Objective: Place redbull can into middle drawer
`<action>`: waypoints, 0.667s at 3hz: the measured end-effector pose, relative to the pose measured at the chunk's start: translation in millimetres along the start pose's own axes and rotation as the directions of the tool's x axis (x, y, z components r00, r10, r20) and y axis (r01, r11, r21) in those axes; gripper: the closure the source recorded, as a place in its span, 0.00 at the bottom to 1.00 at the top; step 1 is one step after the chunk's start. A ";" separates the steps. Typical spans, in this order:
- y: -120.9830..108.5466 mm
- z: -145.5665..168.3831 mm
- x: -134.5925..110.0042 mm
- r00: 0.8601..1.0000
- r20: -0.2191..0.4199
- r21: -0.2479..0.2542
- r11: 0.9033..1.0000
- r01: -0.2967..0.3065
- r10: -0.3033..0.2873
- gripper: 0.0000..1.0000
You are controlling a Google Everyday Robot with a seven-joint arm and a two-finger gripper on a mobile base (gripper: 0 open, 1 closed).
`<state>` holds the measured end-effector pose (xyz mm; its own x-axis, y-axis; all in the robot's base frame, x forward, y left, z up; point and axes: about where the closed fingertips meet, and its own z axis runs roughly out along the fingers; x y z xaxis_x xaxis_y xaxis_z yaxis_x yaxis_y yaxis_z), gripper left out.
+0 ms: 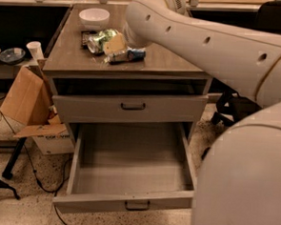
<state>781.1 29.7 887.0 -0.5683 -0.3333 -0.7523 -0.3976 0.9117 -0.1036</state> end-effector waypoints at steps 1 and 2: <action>-16.9 8.3 4.7 0.998 -0.048 0.104 0.994 -0.046 0.051 0.00; -16.3 14.3 1.5 0.995 -0.064 0.126 0.989 -0.074 0.083 0.00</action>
Offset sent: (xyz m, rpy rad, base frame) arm 0.0226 -0.0071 -0.0097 -0.0348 0.0637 -0.1945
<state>797.1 17.8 878.2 -0.6441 -0.2714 -0.7151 -0.2603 0.9569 -0.1287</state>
